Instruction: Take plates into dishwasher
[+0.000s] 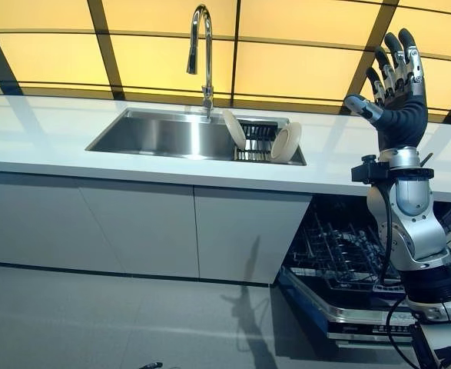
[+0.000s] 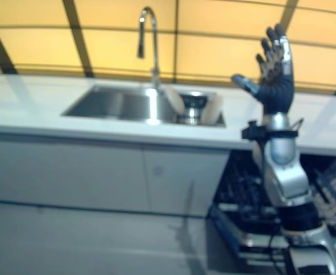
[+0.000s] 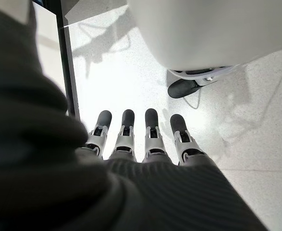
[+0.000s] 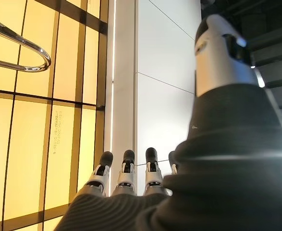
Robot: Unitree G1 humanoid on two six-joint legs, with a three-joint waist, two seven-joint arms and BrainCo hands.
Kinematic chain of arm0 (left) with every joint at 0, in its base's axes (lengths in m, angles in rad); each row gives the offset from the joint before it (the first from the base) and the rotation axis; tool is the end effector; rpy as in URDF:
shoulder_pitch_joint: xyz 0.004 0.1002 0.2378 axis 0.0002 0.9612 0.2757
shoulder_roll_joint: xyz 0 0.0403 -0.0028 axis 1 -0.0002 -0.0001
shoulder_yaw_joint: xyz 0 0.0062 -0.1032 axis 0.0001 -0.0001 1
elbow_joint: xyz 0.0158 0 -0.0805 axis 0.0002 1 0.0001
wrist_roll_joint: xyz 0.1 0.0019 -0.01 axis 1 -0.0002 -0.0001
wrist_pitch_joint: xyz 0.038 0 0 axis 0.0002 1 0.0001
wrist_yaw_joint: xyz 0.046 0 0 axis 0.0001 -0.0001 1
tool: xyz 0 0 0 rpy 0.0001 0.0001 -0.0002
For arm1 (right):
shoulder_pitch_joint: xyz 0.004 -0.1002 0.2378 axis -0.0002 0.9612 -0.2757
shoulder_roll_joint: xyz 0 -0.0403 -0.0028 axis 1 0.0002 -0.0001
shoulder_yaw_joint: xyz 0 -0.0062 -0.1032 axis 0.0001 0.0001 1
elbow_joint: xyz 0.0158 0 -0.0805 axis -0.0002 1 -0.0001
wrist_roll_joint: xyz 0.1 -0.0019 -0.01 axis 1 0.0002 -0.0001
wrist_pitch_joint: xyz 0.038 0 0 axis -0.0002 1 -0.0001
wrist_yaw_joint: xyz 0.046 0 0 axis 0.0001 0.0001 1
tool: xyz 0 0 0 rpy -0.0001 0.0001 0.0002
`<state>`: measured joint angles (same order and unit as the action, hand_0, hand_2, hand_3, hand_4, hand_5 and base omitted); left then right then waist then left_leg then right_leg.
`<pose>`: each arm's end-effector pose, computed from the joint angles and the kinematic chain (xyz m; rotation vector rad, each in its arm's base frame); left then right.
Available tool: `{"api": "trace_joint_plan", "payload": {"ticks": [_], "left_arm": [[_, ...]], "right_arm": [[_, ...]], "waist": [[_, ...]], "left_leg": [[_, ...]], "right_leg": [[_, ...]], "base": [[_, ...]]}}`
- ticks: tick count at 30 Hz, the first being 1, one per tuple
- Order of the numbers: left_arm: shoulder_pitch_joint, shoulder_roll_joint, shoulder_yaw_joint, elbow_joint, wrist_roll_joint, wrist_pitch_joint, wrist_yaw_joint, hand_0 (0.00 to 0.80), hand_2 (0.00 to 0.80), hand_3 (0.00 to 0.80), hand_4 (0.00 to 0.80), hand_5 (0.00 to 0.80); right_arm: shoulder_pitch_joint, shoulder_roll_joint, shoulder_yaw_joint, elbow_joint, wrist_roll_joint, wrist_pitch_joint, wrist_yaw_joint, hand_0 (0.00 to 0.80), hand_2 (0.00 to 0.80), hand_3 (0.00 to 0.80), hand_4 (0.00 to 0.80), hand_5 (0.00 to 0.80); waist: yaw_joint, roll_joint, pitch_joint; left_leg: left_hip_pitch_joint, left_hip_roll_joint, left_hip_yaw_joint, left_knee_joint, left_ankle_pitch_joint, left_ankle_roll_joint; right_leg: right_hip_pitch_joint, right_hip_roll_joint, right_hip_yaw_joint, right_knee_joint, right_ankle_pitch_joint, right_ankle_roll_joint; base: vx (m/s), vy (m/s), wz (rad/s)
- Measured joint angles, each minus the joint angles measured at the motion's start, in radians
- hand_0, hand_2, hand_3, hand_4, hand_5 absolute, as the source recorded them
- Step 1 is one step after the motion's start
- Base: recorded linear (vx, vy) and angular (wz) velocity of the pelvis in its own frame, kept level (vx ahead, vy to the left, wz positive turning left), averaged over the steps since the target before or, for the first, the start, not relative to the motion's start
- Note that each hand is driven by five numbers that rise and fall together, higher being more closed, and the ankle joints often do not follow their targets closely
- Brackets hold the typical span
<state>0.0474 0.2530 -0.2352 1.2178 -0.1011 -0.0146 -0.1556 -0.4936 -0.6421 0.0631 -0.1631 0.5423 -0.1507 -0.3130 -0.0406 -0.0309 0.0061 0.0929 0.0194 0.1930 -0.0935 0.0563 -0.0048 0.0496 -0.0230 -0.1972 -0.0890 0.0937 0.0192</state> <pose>0.0554 0.2232 -0.1180 0.1697 1.2831 -0.1189 0.2545 -0.2033 0.2165 0.0134 -0.7350 -0.0330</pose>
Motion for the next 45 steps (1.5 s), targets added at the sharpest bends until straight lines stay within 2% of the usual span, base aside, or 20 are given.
{"api": "trace_joint_plan", "payload": {"ticks": [4,30,45], "left_arm": [[0.003,0.0,0.0,0.0,0.0,0.0,0.002,0.0,0.0,0.0,0.0,0.0],[0.005,-0.001,-0.001,0.0,0.001,0.004,0.012,0.0,0.0,0.0,0.0,0.0],[0.004,0.001,-0.001,0.0,0.01,0.007,0.038,0.0,0.0,0.0,0.0,0.0]], "right_arm": [[0.0,-0.001,0.0,-0.018,0.0,0.0,-0.002,0.0,0.0,0.0,0.0,0.0],[0.007,-0.001,0.0,-0.026,0.001,0.005,0.026,0.0,0.0,0.0,0.0,0.0],[0.011,-0.018,0.001,-0.026,0.001,0.073,0.154,0.0,0.0,0.0,0.0,0.0]], "waist": [[0.0,0.008,-0.006],[-0.003,0.001,-0.012],[-0.023,-0.007,-0.015]], "left_leg": [[0.002,0.0,0.0,0.0,0.005,-0.003],[0.017,0.0,-0.001,0.0,-0.001,-0.001],[0.018,0.005,-0.003,0.009,-0.002,-0.002]], "right_leg": [[-0.001,0.001,0.0,-0.001,0.0,0.0],[0.016,0.001,-0.001,0.0,-0.001,-0.002],[0.025,0.004,-0.007,0.004,-0.007,-0.01]], "base": [[0.0,0.0,0.0],[0.0,0.0,0.0],[0.017,-0.091,0.01]]}}
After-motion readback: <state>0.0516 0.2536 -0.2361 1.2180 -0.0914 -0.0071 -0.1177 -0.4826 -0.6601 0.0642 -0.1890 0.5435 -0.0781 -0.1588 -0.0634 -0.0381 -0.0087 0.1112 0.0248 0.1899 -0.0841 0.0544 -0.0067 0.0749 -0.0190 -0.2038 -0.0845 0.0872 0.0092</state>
